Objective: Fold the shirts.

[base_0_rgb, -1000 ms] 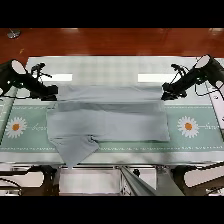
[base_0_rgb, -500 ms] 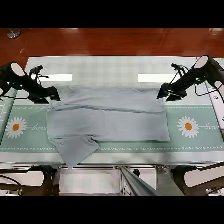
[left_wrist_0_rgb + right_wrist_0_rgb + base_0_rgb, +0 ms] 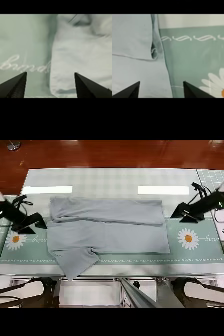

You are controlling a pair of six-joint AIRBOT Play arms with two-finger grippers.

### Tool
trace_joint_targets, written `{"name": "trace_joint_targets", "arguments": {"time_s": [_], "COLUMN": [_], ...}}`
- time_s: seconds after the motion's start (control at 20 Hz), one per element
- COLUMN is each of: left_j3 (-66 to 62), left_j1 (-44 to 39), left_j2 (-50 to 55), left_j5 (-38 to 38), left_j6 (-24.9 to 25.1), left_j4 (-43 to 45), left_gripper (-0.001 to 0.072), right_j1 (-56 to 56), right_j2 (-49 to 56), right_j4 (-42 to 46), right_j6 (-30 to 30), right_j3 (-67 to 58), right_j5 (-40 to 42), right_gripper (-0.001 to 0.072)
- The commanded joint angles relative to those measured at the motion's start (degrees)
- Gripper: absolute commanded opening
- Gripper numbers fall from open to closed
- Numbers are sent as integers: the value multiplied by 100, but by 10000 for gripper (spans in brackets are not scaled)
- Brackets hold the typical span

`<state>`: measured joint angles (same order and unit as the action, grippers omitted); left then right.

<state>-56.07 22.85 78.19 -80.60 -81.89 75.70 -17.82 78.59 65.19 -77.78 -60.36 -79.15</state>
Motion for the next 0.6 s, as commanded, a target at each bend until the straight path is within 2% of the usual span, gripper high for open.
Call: {"name": "trace_joint_targets", "arguments": {"time_s": [0.0,0.15,0.2,0.4,0.45,0.55], "left_j3": [1344,2020,2153,2485,2549,2730], "left_j1": [944,1309,1303,822,688,463], "left_j2": [-1091,-1567,-1561,-1545,-1543,-1543], "left_j5": [225,365,341,192,192,254], "left_j6": [960,925,634,361,369,732], "left_j4": [-1613,-1764,-1718,-1196,-1176,-1178], "left_gripper": [702,702,702,702,702,702], "right_j1": [-402,-387,-387,-387,-387,-387], "right_j2": [-1318,-2022,-2146,-2203,-2203,-2203], "right_j4": [-909,-1058,-1121,-1241,-1261,-1270], "right_j6": [616,654,656,656,656,656], "right_j3": [1755,2522,2638,2669,2669,2669], "right_j5": [850,1025,1058,1016,1014,1003], "right_gripper": [619,619,619,619,619,619]}}
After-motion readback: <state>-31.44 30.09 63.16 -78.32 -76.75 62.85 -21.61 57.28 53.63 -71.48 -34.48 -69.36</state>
